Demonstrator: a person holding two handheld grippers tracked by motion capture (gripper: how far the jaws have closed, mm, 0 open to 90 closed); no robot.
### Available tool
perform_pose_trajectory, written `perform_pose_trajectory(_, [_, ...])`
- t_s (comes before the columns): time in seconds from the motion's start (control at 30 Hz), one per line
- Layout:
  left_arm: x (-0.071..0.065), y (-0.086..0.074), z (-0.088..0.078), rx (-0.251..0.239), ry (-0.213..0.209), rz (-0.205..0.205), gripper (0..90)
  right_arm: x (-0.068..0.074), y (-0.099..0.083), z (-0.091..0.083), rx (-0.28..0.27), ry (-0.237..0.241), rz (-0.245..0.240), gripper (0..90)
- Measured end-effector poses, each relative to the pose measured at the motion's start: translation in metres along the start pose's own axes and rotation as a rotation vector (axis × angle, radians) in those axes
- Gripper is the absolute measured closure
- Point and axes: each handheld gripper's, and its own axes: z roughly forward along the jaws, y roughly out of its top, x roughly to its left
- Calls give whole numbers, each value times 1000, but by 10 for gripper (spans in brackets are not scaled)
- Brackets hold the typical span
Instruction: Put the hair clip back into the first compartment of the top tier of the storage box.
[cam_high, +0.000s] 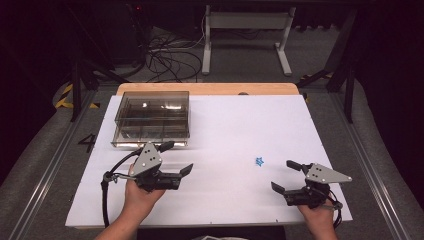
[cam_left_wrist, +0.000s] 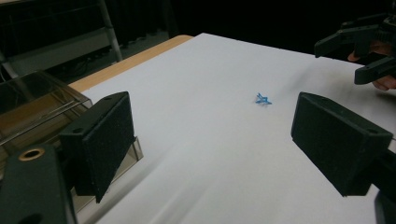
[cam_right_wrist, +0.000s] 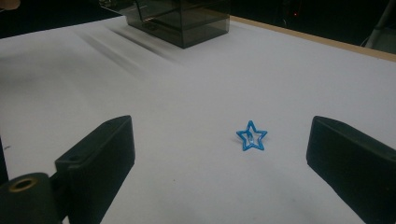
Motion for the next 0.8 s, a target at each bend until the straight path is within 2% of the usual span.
perform_pose_trajectory(0.23, [-3, 9, 14, 3, -23, 2, 146, 0, 0, 0, 0, 2, 0, 86])
perform_pose_trajectory(0.47, [-6, 11, 25, 23, -27, 4, 154, -1, -1, 0, 3, 4, 1, 86])
perform_pose_trajectory(0.63, [-7, 13, 34, 26, -42, -11, 161, -1, -1, 0, 4, 5, 2, 86])
perform_pose_trajectory(0.73, [-8, 15, 39, 30, -66, -28, 164, -1, -1, 0, 4, 5, 1, 86])
perform_pose_trajectory(0.77, [-9, 16, 43, 35, -86, -42, 166, -1, -1, 0, 4, 5, 2, 86])
perform_pose_trajectory(0.8, [-9, 16, 43, 35, -86, -42, 171, -1, -1, 0, 4, 5, 2, 86])
